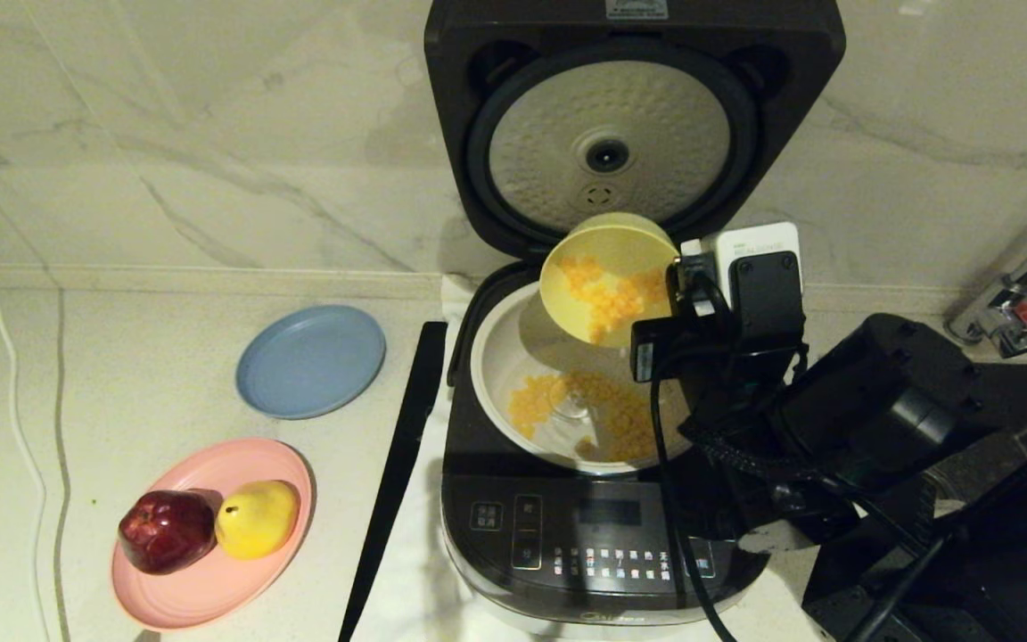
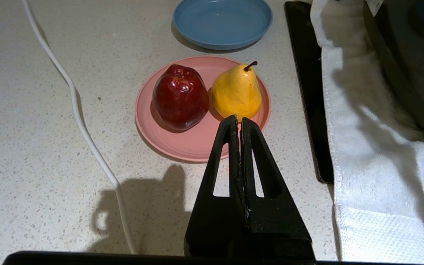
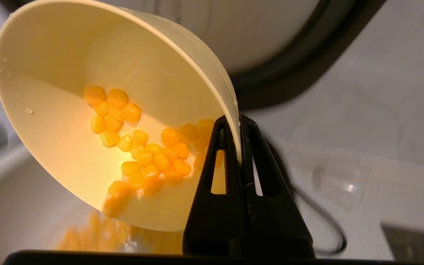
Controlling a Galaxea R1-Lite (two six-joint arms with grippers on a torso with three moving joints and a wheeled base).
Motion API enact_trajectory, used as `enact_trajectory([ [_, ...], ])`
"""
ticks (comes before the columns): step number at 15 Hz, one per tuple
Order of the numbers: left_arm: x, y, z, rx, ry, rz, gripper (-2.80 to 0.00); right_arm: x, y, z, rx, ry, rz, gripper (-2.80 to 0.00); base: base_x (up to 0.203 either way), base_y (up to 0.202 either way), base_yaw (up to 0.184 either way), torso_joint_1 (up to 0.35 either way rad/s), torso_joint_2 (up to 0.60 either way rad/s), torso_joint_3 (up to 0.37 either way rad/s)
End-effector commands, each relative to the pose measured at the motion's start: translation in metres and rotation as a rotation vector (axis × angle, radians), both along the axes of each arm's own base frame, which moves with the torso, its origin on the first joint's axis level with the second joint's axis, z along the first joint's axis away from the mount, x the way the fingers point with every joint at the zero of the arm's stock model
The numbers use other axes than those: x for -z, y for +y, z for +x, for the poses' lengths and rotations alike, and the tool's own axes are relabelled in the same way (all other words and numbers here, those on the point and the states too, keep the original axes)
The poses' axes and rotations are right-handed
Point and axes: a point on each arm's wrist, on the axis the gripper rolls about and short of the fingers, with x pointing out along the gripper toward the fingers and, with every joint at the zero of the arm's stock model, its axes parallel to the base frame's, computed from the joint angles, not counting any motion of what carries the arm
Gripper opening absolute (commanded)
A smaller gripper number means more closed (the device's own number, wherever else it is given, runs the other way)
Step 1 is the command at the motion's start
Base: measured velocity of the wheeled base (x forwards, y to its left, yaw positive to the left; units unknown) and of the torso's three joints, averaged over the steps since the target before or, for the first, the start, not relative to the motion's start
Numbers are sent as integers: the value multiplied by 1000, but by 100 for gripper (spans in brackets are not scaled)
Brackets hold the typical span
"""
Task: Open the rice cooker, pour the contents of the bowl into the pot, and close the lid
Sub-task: Pour the water from the bowl into the rice cooker
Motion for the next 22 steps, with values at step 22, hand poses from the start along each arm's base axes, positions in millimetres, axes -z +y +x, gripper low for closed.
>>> enact_trajectory([
  [22,2,0,1,0,8,0,-280,-1,-1,12,30,-13,23,-280,0,0,0,0,0,0],
])
